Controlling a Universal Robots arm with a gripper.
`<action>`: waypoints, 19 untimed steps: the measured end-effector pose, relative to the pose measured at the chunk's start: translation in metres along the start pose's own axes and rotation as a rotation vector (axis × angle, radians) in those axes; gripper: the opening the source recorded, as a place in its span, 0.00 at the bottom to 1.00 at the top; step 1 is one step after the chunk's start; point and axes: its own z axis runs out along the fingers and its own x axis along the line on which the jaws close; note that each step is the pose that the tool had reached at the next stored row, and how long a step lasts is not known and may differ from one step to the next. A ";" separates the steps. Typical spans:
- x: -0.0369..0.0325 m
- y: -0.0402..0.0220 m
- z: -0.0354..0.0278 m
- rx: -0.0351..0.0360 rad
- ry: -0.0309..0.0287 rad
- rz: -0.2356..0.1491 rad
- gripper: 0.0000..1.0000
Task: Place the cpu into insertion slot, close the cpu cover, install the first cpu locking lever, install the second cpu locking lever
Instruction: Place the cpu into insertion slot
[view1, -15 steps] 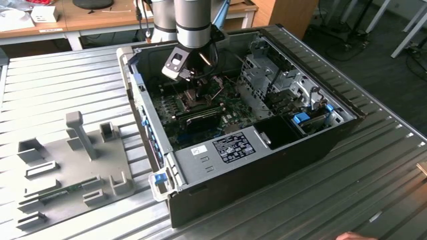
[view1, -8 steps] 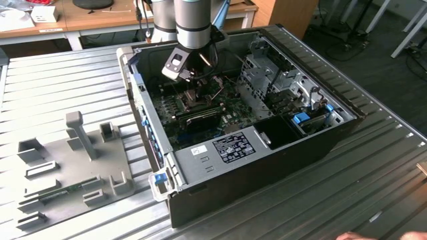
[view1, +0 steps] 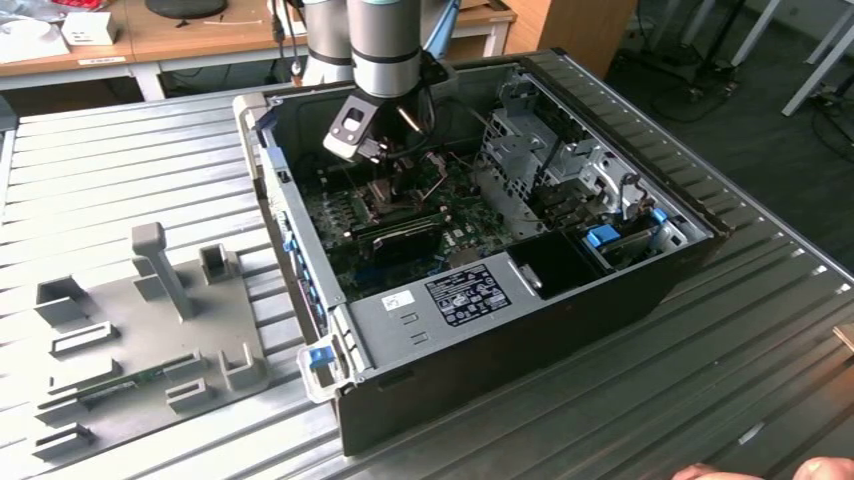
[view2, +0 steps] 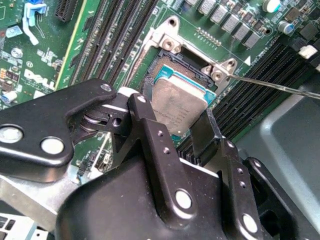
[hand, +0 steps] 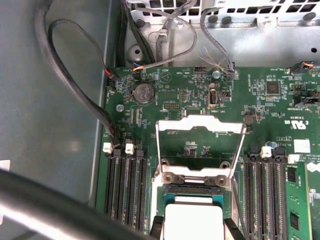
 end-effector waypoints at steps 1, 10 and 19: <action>0.0002 0.0000 0.0001 0.0000 0.0000 0.000 0.54; 0.0003 -0.0003 0.0035 0.0002 -0.0003 0.000 0.54; 0.0004 -0.0002 0.0036 -0.0001 -0.0015 0.015 0.54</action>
